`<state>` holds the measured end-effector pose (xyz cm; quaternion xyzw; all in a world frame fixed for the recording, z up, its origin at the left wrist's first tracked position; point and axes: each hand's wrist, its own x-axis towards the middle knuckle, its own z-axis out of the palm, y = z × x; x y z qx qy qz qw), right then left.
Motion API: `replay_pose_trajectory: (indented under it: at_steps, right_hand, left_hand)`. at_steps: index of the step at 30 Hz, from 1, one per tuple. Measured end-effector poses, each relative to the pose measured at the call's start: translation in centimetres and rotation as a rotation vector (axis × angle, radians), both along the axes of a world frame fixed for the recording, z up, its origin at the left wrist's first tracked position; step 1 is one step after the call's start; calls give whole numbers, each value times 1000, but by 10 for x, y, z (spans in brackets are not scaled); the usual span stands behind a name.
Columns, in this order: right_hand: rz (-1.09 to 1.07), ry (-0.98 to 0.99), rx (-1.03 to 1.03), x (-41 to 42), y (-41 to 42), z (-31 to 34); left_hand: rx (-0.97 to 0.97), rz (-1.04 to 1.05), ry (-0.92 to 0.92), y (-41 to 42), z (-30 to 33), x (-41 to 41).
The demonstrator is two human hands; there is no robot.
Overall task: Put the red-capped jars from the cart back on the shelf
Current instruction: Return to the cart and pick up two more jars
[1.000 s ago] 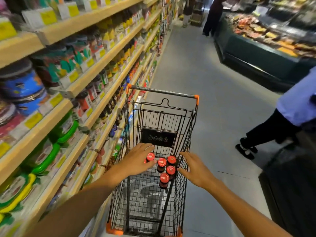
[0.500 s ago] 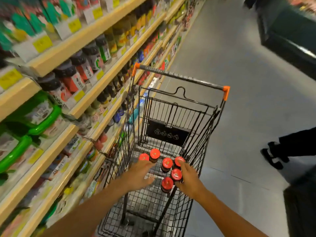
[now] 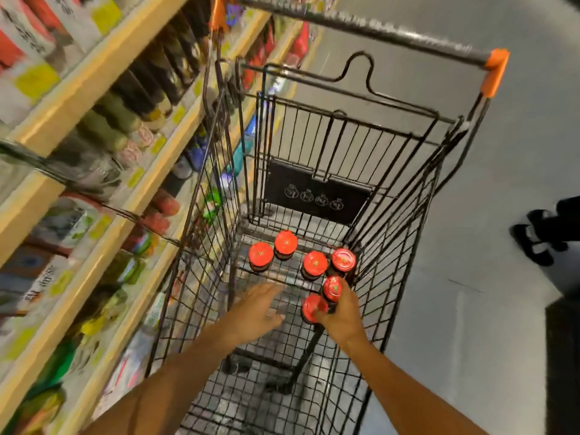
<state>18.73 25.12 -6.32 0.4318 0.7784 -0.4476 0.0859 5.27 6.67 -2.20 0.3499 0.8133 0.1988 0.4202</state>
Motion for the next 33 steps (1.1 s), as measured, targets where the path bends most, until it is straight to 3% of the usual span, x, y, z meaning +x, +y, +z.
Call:
replay_pose_trajectory:
  at_steps: [11, 17, 21, 28, 33]
  right_hand:
    - [-44, 76, 53, -11, 17, 17]
    - [-123, 103, 8, -4, 17, 11]
    - [-120, 90, -3, -4, 15, 5]
    - [-132, 96, 20, -2, 16, 6]
    - [-141, 29, -29, -3, 18, 2]
  left_hand:
    - [-29, 7, -136, 44, -74, 28]
    - [55, 86, -219, 60, -116, 50]
    - [118, 149, -181, 66, -135, 55]
    - [171, 252, -199, 77, -141, 59]
    - [170, 303, -171, 43, -126, 42]
